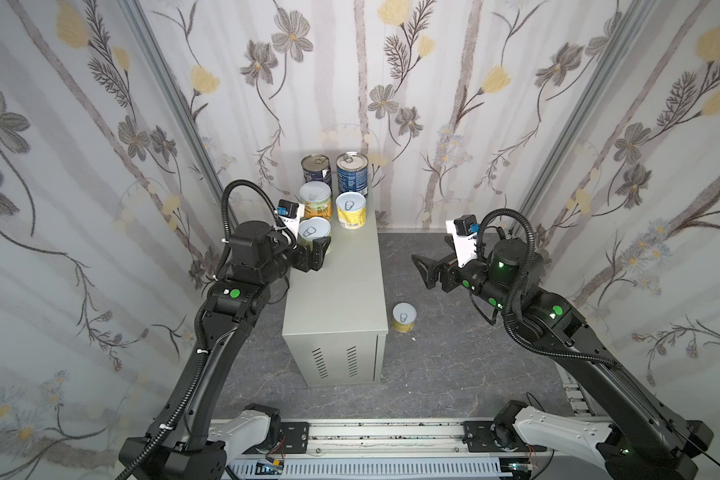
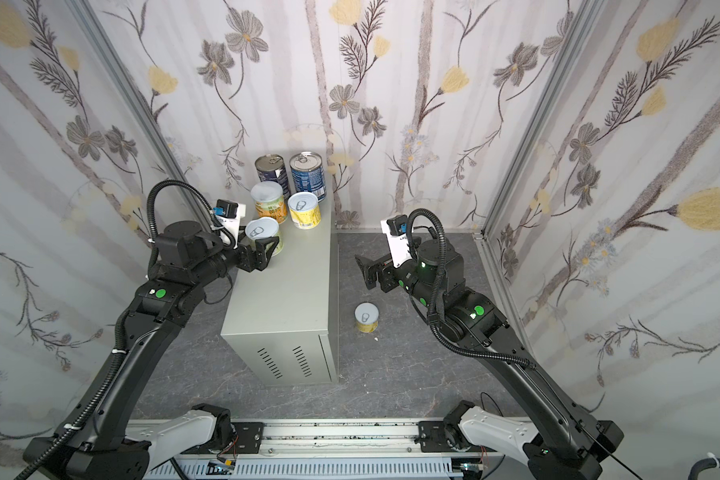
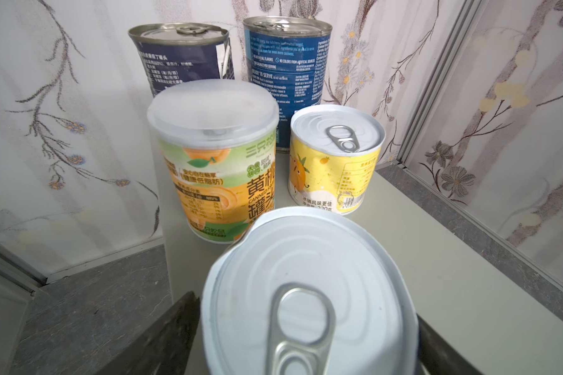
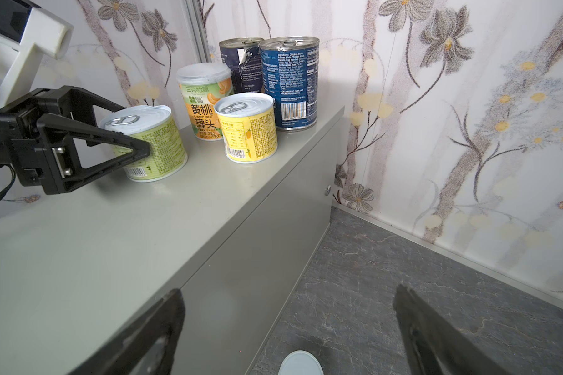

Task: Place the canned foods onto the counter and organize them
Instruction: 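Slide the green can with the left gripper toward the orange canister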

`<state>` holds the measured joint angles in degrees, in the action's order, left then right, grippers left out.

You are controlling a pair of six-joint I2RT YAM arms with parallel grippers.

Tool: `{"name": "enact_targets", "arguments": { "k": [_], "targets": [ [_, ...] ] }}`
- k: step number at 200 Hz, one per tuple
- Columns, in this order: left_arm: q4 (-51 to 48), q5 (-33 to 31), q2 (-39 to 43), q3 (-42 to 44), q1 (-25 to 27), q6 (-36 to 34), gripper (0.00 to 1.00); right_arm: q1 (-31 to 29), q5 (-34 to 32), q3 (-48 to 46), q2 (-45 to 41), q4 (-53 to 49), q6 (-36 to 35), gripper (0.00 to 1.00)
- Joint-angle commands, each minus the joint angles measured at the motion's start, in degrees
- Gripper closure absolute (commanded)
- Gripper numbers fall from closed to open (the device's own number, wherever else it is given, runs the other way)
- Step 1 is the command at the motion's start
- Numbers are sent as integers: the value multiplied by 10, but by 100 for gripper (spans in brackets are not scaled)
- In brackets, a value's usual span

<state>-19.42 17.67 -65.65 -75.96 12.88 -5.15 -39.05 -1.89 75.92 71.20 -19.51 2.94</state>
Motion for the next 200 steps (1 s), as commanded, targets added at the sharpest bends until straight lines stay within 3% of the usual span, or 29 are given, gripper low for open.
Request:
{"name": "enact_targets", "arguments": {
  "k": [1, 61, 200],
  "targets": [
    [0, 51, -6, -9, -19, -15, 12, 1, 15, -9, -1, 33, -9, 0],
    [29, 143, -25, -4, -60, -19, 14, 1, 8, -50, -23, 52, -13, 0],
    [61, 157, -55, -13, -63, -12, 27, 10, 8, -77, -34, 72, -10, 0]
  ]
}}
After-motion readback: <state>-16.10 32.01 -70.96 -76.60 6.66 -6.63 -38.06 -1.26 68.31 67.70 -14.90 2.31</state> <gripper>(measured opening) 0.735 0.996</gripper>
